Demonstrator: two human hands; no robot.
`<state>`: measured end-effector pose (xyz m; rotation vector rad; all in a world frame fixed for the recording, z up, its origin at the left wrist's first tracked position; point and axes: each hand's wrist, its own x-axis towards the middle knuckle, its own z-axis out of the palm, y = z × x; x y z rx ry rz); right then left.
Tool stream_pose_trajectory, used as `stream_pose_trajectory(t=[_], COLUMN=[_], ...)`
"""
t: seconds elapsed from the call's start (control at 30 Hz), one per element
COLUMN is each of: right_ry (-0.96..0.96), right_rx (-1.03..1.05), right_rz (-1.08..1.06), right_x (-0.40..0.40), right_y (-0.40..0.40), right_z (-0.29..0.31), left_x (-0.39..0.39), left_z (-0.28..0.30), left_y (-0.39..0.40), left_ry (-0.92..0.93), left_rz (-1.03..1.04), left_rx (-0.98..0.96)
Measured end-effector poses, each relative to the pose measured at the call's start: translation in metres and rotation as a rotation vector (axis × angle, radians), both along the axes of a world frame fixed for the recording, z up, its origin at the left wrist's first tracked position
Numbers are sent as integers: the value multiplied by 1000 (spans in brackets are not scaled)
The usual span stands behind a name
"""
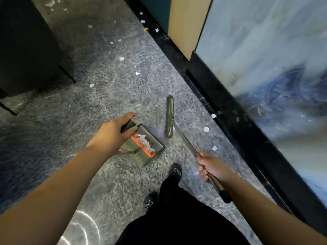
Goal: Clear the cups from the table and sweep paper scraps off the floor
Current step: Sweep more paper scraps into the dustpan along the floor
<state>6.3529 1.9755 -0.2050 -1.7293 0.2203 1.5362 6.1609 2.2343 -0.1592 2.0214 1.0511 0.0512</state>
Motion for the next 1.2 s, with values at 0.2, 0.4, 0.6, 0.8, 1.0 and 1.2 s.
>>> stream_pose_trajectory(t=[0.2, 0.4, 0.6, 0.8, 1.0, 1.2], right_ry=[-130, -188, -200, -262, -282, -320], right_rx=[-135, -155, -187, -188, -196, -219], right_rz=[-154, -228, -240, -135, -83, -74], right_x=[29, 87, 173, 255, 326, 367], right_y=[-79, -131, -153, -162, -156, -147], right_z=[11, 6, -12, -37, -64, -87], left_x=[56, 133, 210, 285, 333, 357], left_z=[1, -12, -26, -32, -38, -39], left_y=[-26, -53, -73, -91, -103, -105], left_ry=[-40, -50, -31, 14, 58, 55], left_rz=[-129, -223, -231, -235, -232, -208], left_rx=[97, 127, 131, 146, 136, 95])
